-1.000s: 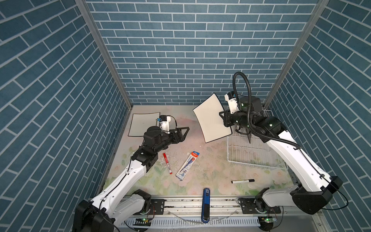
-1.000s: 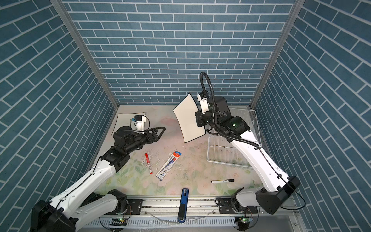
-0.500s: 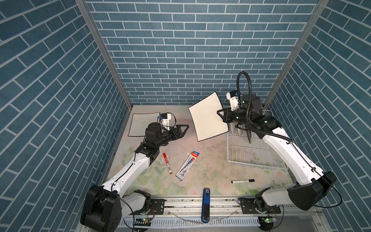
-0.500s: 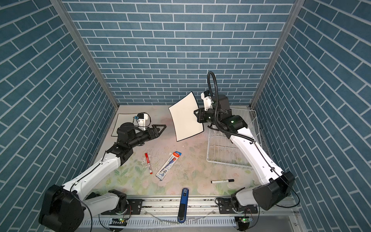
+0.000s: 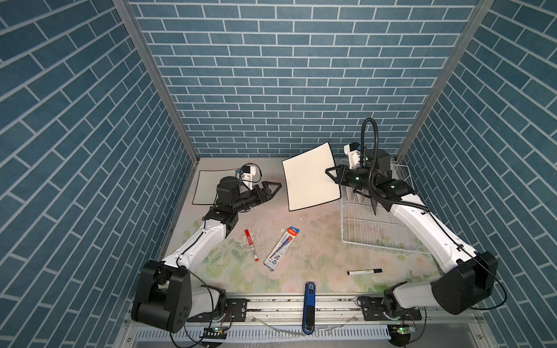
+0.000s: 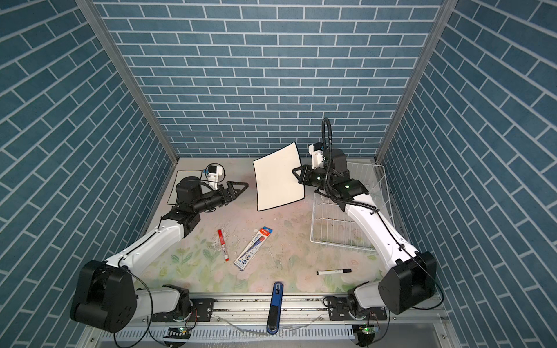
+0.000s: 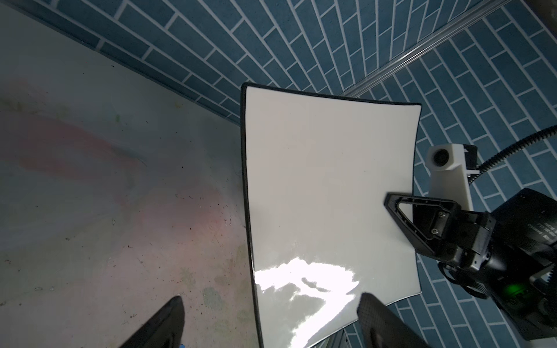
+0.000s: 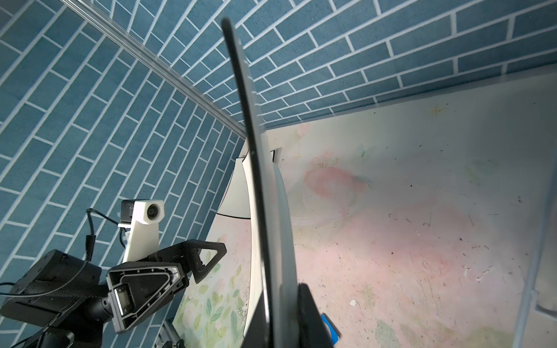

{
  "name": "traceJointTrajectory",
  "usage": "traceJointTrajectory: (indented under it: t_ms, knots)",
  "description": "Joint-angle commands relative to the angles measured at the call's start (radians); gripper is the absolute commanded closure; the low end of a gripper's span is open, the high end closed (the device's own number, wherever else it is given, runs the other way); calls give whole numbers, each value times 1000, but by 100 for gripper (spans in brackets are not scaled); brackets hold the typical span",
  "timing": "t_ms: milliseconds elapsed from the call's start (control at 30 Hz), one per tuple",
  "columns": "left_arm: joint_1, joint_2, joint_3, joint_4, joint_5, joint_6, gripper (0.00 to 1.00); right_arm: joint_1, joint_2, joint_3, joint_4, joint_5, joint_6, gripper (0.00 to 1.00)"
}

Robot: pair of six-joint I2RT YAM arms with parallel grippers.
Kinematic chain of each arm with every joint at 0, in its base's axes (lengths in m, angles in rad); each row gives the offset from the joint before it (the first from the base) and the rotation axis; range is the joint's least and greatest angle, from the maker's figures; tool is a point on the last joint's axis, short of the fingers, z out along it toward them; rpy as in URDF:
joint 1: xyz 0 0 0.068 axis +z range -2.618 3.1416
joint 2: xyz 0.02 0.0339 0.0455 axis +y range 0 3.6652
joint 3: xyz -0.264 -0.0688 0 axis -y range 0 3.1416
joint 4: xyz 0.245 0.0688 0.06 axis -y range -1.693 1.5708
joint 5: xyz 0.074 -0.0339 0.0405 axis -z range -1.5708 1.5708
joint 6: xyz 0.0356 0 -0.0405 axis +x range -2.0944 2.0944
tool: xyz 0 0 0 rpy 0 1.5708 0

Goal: Unload the plates from the dish rack
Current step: 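Carry the plate toward the table center while the left gripper reaches toward it, then close the left gripper on the plate's edge nearest it while the right holds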

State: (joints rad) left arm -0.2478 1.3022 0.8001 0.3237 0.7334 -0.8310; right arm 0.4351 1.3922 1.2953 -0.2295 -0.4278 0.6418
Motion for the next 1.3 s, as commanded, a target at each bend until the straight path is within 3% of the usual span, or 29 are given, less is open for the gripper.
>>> traceJointTrajectory:
  t_ms: [0, 367, 933, 1267]
  knots:
    - [14, 30, 26, 49, 68, -39, 9, -13, -51, -44, 275, -99, 154, 100]
    - [31, 71, 47, 99, 157, -84, 10, -33, -81, -200, 481, -177, 288, 100]
    - [35, 83, 52, 111, 175, -108, 10, -43, -96, -309, 687, -253, 440, 100]
    - [33, 134, 50, 316, 239, -261, 15, -44, -75, -350, 866, -299, 553, 100]
